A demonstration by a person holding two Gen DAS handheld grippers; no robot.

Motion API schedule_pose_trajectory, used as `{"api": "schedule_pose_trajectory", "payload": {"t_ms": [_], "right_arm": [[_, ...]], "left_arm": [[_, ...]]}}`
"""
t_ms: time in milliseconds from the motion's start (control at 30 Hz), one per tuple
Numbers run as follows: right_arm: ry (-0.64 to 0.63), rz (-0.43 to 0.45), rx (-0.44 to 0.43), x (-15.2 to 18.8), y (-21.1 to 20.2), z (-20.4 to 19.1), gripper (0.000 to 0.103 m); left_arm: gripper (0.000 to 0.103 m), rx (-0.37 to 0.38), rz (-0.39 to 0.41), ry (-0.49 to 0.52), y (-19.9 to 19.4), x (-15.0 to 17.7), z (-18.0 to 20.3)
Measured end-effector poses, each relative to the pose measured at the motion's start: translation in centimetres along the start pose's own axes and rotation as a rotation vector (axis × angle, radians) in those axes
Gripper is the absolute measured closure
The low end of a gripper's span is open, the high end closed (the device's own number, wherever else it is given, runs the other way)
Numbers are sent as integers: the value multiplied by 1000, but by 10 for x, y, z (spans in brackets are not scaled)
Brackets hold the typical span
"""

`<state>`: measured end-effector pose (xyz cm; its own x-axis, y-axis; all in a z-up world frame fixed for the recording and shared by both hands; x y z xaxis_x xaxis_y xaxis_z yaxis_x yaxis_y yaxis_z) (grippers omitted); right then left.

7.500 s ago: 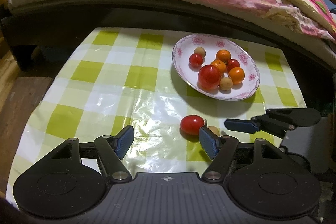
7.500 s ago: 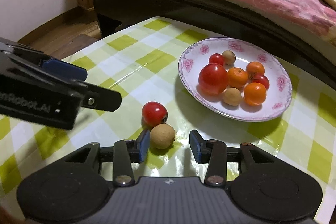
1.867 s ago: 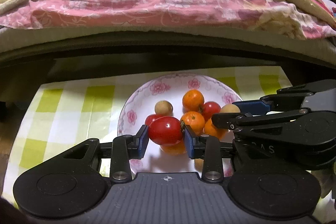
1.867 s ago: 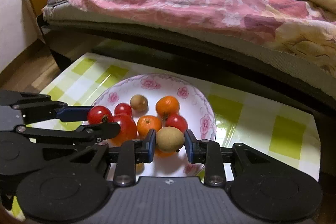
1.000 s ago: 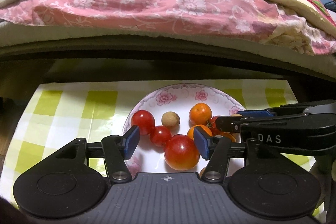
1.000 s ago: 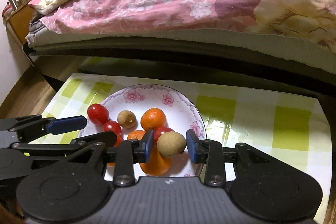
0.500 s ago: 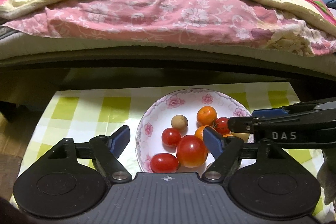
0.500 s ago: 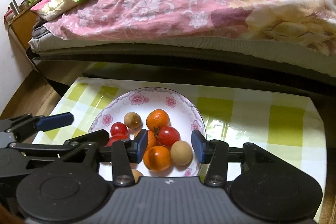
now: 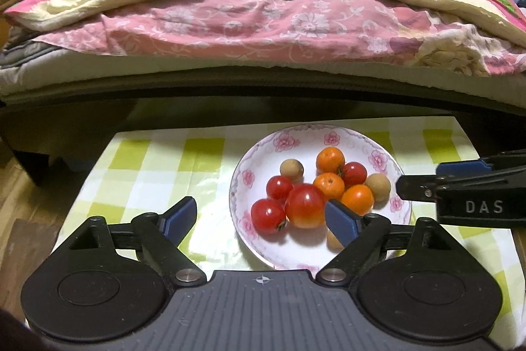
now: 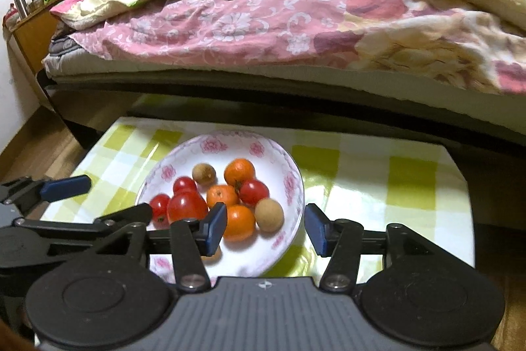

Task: Organize fruits

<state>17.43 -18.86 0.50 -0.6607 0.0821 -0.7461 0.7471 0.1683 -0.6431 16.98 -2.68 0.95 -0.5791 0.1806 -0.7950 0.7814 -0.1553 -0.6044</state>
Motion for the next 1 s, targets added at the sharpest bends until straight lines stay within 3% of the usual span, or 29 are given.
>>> {"api": "schedule_pose_trajectory", "payload": {"t_ms": [200,733,1000], "right_arm": [[12,4,4,15,-27,-2,46],[32,11,0,48,-74,-16,45],[53,9,8,62,-93,-19,44]], "left_arm": [[0,-39,24,9,-23,8,4],[0,-105,28,33,-65,30,17],[0,-63,-3,-33,-81,43,13]]}}
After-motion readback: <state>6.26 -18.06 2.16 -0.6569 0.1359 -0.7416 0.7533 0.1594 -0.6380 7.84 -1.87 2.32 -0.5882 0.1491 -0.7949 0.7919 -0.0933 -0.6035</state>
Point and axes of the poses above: each gripper's, at about its wrist camera, not at the fingertips, and y roughly the way its jaws point, z to its right, x to its underside, the point moved 1 cm from there along y, roughly the way its jaws point, and after that the axes turned 8 degrees about z, right-handed, at the moved point
